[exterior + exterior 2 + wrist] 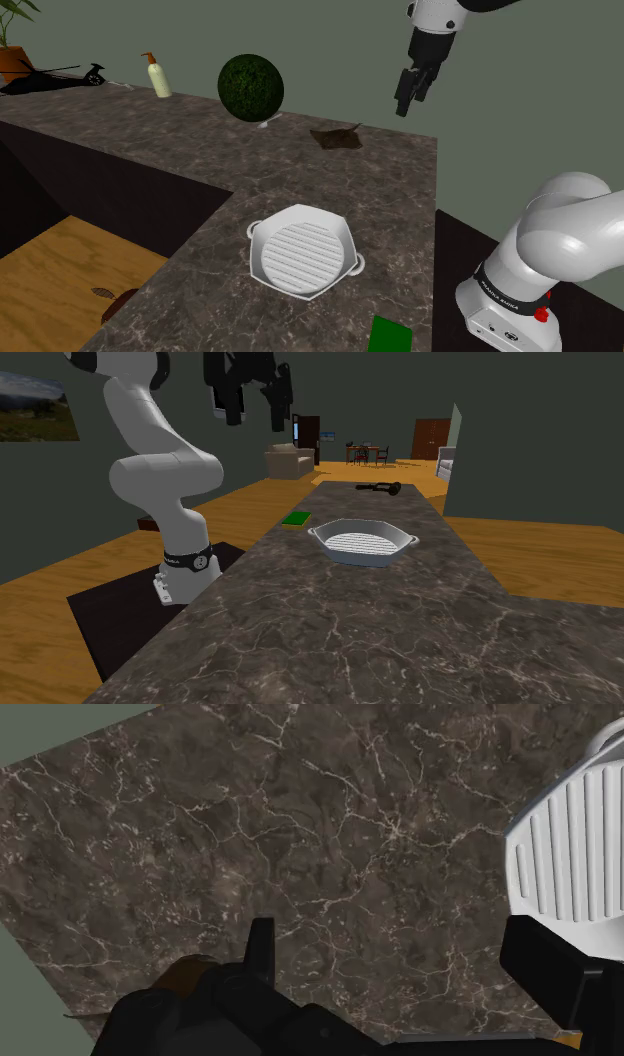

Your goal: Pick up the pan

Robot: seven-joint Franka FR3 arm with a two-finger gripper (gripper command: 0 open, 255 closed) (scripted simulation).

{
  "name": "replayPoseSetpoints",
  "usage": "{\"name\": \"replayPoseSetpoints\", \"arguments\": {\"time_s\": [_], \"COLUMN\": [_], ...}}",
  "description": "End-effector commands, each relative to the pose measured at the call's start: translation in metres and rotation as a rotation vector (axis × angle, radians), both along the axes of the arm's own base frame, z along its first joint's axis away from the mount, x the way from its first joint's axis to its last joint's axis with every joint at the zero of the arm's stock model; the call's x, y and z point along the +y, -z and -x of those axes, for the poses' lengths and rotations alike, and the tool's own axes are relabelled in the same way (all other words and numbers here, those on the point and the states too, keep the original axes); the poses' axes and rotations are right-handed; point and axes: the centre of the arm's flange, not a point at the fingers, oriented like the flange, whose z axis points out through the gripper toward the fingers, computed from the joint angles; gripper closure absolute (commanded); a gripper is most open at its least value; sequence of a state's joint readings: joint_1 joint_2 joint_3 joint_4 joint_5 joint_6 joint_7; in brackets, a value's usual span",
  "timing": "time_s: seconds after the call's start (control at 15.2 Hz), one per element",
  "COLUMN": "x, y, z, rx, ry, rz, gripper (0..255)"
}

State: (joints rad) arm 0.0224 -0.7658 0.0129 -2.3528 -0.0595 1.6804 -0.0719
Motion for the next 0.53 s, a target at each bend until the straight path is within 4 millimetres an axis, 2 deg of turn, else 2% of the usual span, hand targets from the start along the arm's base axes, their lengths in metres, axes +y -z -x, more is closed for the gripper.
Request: {"name": "replayPoseSetpoints", "arguments": {"time_s": [0.0, 0.46], "x": [0.000, 0.026], "y": [0.000, 0.074], "z": [0.000, -0.033], "rx": [0.000, 0.009], "ry": [0.000, -0.107], "rz": [0.000, -0.111], "gripper": [0, 0]}}
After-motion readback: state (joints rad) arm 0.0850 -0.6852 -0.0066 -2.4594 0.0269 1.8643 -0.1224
